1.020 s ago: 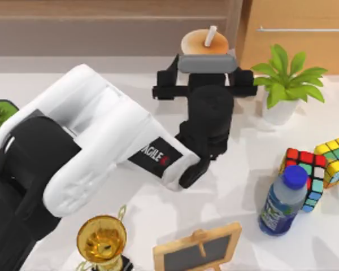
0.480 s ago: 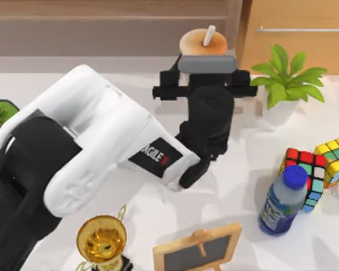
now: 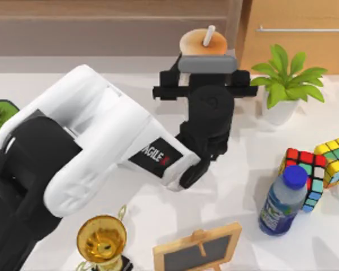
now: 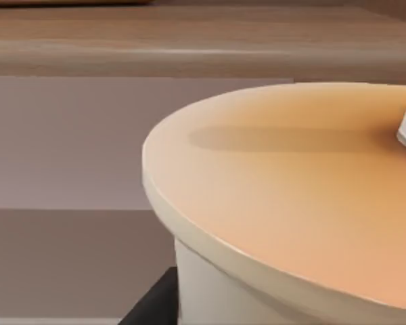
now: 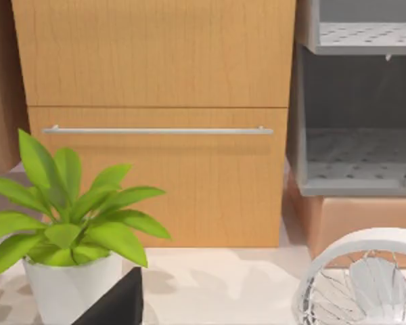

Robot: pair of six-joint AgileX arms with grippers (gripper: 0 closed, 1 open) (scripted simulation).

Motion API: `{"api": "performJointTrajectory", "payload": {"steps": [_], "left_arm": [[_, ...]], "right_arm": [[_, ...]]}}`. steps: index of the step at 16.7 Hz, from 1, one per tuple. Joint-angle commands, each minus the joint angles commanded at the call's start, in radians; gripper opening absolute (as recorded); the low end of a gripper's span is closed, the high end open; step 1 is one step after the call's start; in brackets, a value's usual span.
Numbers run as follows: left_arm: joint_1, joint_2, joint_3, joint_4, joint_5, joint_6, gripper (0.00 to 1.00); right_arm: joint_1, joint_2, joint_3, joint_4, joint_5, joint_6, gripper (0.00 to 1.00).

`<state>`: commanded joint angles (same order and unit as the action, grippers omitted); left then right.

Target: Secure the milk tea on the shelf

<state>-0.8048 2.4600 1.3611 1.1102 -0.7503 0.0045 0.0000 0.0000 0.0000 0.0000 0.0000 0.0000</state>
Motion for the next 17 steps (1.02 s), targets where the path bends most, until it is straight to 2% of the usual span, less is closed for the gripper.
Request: {"api": "performJointTrajectory", "payload": {"steps": [4,10,17], "left_arm": [[0.01,0.0,-0.007,0.003,-0.006,-0.001,0.0],[0.11,-0.003,-0.053,0.045,-0.092,0.0,0.0],[0.097,-0.063,-0.045,0.051,-0.088,0.014,0.0]], "right_arm": [[0.0,0.0,0.0,0.0,0.0,0.0,1.0],[0.0,0.0,0.0,0.0,0.0,0.0,1.0],[0.0,0.0,0.0,0.0,0.0,0.0,1.0]]}}
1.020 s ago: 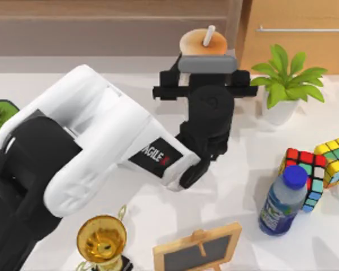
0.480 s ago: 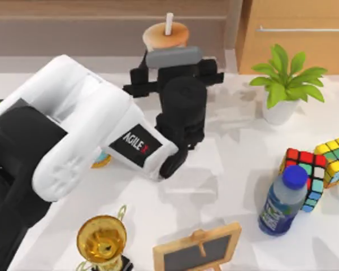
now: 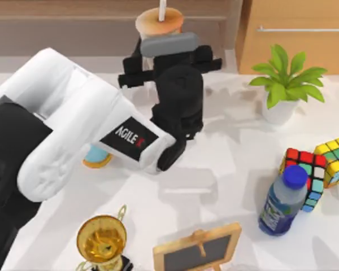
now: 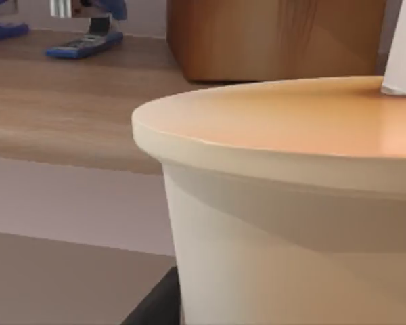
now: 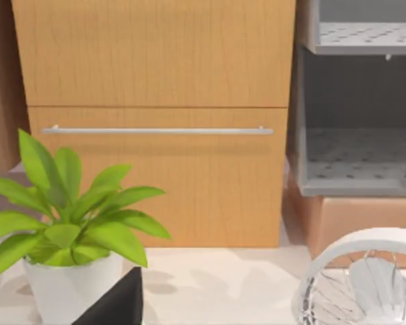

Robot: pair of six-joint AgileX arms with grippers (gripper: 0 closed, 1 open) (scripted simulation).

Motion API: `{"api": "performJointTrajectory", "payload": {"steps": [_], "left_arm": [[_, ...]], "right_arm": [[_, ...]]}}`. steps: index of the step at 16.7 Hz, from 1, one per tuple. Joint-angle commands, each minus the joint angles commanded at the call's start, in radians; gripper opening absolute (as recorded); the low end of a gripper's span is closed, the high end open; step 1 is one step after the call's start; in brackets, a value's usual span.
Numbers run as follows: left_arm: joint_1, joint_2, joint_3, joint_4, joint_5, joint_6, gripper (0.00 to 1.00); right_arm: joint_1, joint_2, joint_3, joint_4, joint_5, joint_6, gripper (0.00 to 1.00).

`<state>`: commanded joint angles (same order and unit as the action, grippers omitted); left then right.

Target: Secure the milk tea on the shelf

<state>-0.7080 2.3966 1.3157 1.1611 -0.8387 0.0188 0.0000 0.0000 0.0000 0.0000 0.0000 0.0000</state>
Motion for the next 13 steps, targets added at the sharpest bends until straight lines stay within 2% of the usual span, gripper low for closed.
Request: {"api": "performJointTrajectory", "payload": {"steps": [7,13], "left_arm": [[-0.085,0.03,0.037,-0.071,0.083,-0.012,0.0],[-0.09,0.029,0.038,-0.073,0.086,-0.011,0.0]], "right_arm": [[0.0,0.0,0.0,0.0,0.0,0.0,1.0],[0.0,0.0,0.0,0.0,0.0,0.0,1.0]]}}
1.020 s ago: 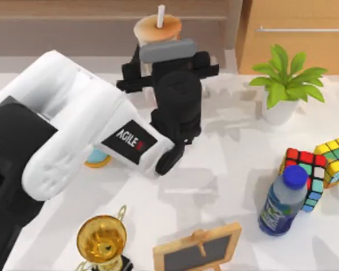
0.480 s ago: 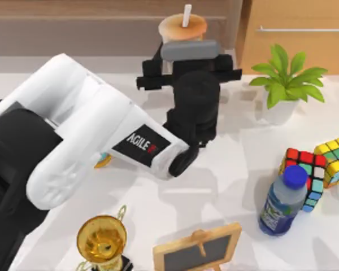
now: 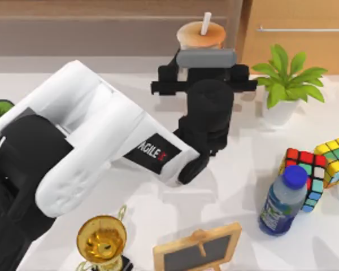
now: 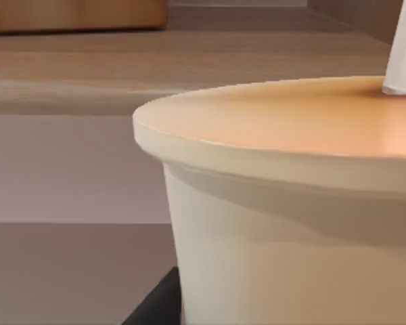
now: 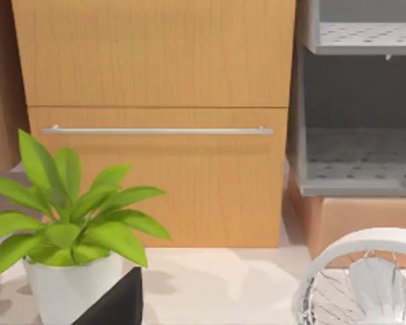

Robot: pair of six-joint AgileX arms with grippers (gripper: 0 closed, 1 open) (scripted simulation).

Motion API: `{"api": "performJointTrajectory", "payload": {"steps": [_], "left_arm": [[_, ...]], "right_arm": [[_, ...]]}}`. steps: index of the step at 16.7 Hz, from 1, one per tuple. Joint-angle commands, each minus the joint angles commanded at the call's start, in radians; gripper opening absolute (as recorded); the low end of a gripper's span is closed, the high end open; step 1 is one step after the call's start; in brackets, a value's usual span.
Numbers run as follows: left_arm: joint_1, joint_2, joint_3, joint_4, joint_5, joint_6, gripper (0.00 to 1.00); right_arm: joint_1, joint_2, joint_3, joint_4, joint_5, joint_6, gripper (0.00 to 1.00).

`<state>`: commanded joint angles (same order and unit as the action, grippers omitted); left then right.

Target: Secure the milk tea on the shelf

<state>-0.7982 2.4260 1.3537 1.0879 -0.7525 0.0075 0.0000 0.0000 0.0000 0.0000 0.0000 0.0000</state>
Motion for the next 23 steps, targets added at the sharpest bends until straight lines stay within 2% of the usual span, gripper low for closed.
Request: {"api": "performJointTrajectory", "payload": {"steps": [5,11,16,23], "left_arm": [[0.036,-0.086,-0.047,0.008,0.019,-0.058,0.0],[0.095,-0.207,-0.107,-0.053,0.115,-0.085,0.0],[0.136,-0.332,-0.046,-0.117,0.188,-0.034,0.0],[0.236,-0.358,0.071,-0.256,0.209,0.077,0.0]], "right_arm": [[0.0,0.0,0.0,0.0,0.0,0.0,1.0],[0.0,0.0,0.0,0.0,0.0,0.0,1.0],[0.0,0.0,0.0,0.0,0.0,0.0,1.0],[0.0,0.0,0.0,0.0,0.0,0.0,1.0]]}}
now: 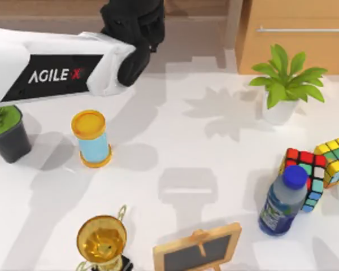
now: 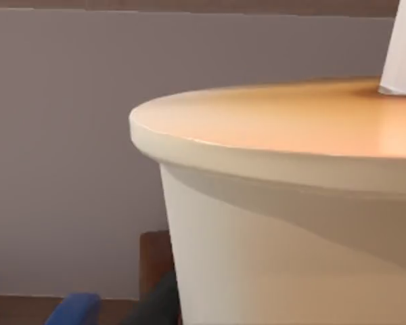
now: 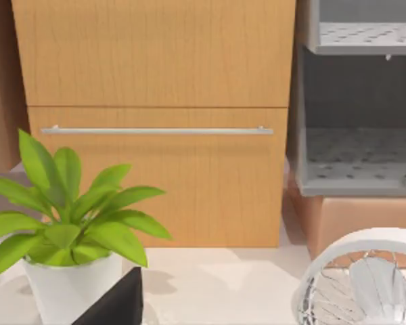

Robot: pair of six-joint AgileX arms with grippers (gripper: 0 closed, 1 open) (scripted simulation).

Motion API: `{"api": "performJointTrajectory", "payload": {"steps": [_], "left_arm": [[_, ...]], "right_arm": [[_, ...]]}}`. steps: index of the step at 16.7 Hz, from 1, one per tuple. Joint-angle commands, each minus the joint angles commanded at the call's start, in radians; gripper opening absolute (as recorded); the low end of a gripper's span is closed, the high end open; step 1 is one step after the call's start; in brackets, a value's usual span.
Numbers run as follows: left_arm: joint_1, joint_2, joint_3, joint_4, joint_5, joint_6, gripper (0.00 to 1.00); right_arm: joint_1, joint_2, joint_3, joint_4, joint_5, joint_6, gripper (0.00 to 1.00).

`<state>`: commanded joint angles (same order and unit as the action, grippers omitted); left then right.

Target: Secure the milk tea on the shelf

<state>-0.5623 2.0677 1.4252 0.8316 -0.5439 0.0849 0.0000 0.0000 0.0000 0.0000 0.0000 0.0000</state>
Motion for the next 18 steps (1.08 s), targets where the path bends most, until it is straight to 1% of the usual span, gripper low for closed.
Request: {"api": "performJointTrajectory", "payload": {"steps": [2,9,14,18], "left_arm": [[0.005,0.0,0.015,-0.018,0.002,0.014,0.0],[0.0,0.001,-0.005,-0.001,0.006,-0.003,0.0],[-0.01,0.003,-0.083,0.086,0.058,-0.073,0.0],[-0.012,0.031,-0.091,0.153,0.109,-0.097,0.0]], "right_arm": [[0.0,0.0,0.0,0.0,0.0,0.0,1.0],[0.0,0.0,0.0,0.0,0.0,0.0,1.0],[0.0,0.0,0.0,0.0,0.0,0.0,1.0],[0.0,0.0,0.0,0.0,0.0,0.0,1.0]]}}
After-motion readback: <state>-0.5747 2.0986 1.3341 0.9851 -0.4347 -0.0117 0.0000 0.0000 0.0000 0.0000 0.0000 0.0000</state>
